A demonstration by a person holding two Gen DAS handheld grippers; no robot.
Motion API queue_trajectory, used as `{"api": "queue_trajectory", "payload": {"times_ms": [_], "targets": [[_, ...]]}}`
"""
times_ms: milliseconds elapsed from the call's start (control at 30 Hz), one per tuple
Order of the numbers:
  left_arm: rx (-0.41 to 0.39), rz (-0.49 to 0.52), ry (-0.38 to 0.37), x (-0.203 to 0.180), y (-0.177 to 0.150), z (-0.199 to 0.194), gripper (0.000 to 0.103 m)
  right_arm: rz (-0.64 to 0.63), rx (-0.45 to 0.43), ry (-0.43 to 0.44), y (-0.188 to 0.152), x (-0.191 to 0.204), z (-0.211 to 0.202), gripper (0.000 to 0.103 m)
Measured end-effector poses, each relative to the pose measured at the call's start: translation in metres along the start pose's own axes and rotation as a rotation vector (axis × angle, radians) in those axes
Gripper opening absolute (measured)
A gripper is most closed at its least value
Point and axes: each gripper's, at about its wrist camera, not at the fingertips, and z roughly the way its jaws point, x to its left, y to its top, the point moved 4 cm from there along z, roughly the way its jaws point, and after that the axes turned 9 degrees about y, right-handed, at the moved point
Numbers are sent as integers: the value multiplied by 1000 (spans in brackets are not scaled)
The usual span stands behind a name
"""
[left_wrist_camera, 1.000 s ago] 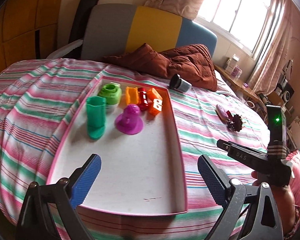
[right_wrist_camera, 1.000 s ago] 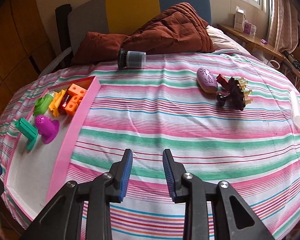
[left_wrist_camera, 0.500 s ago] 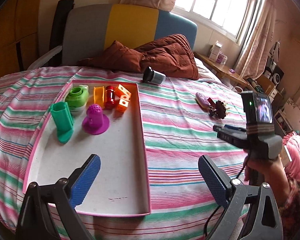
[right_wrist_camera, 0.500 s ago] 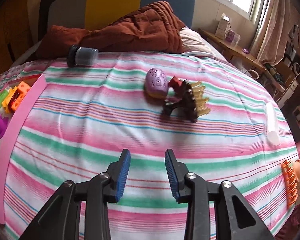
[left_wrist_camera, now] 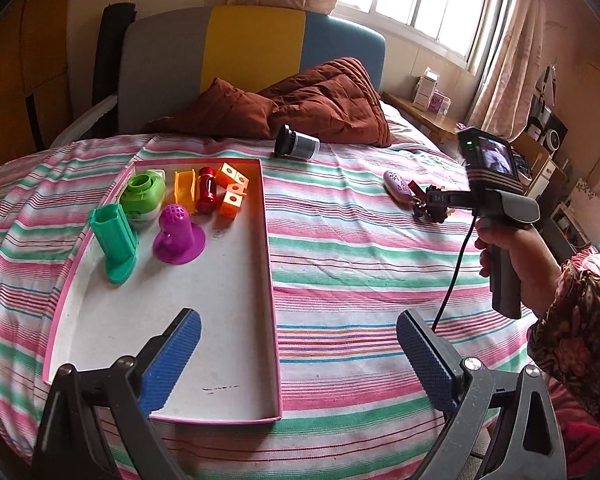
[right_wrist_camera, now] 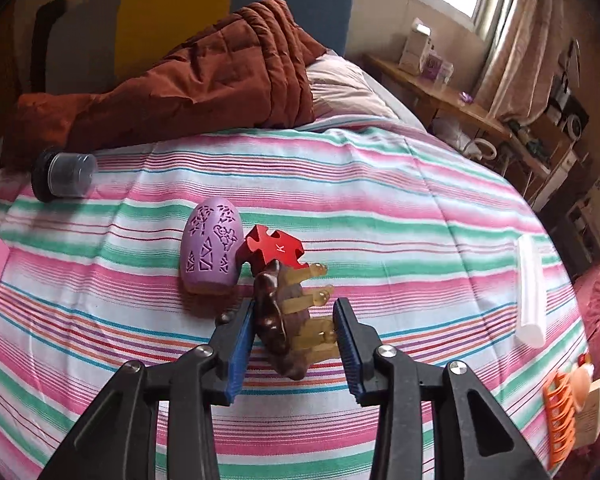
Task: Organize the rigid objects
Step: 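Grasp the brown spiky hedgehog toy with the right gripper and lift it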
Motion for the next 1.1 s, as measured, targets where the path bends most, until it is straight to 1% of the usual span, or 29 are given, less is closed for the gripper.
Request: {"api": "queue_trajectory", "payload": {"times_ms": [100,167,267,333,400,433,500,567,700,800,900,967,1033,1100], "targets": [[4,6,-1,-3,-1,2,99,188,-26,154,-3,-29,-4,39],[11,10,-6,-6,-1,4,99,336,-33,265,-8,-52,-4,37],[18,20,-16,-13,-3,7,99,549,-27,417,-19,-81,-1,37],[18,30,-21,-18,-4,7,99,659,-37,493,-28,-97,0,37],[18,39,-26,-22,-5,7,99,713,-61,522,-36,-109,-5,38],[17,42,-28,-23,-5,7,99,718,-75,514,-39,-115,-9,39],[18,44,-31,-26,-5,8,99,695,-98,449,-45,-124,-19,40],[21,42,-37,-28,-5,9,99,644,-113,367,-50,-131,-28,41],[24,48,-41,-33,-6,10,99,511,-159,287,-58,-129,-46,41],[25,56,-41,-36,-7,9,99,406,-190,250,-57,-119,-57,41],[26,59,-40,-38,-6,9,99,303,-205,231,-48,-102,-59,41],[25,64,-33,-38,-6,9,99,244,-207,200,-40,-92,-55,41],[23,63,-28,-37,-5,8,99,207,-191,169,-34,-87,-47,41],[26,63,-23,-37,-5,8,99,188,-183,161,-31,-84,-37,41]]}}
